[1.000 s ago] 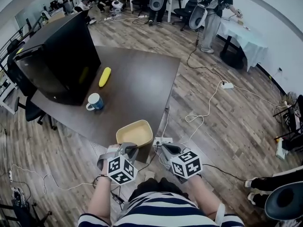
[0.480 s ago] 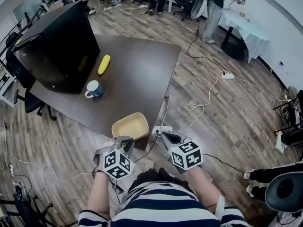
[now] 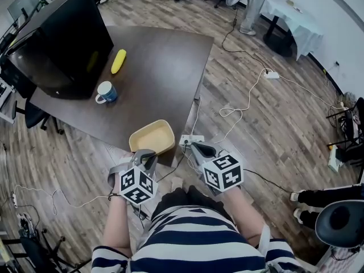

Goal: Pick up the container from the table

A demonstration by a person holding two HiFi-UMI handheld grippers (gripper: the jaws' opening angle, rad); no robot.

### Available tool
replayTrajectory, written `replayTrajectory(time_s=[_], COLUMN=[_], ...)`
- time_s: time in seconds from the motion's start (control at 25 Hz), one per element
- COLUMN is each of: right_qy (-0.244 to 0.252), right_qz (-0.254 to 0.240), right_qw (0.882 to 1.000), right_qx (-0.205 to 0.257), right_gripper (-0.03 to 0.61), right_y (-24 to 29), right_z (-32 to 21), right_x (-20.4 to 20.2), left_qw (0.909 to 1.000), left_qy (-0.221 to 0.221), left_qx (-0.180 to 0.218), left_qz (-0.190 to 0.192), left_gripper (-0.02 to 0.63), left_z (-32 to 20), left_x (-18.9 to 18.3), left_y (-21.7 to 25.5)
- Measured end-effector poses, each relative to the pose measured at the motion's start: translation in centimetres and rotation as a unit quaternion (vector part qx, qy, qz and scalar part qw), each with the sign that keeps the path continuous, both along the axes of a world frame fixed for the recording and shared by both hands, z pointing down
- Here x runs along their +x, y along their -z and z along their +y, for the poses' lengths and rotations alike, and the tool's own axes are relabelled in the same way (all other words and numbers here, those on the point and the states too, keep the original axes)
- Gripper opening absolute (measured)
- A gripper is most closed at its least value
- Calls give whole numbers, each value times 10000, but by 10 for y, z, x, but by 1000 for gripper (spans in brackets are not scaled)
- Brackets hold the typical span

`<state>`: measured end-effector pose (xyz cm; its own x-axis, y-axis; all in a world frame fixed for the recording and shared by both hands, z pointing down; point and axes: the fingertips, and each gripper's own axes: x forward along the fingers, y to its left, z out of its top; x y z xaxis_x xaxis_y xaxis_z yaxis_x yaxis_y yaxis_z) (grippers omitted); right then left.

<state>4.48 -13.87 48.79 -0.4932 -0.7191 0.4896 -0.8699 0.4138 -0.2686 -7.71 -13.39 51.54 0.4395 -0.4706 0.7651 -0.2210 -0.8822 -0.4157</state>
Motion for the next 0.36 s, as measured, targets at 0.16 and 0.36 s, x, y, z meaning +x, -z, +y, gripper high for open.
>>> replayTrajectory(time_s=[0.16, 0.36], right_qy=[-14, -25], right_qz=[-3, 4], right_qw=[10000, 10000], right_qx=[-15, -2], right_gripper=[-5, -5], right_y=[-2, -15], right_z=[-5, -6], right_x=[7, 10], left_qw=[10000, 10000], left_qy=[-1, 19], left_qx=[-3, 38], left_qz=[-17, -50], left_gripper=[0, 0], left_z=[-6, -8], left_x=[6, 8], left_y=[-2, -17])
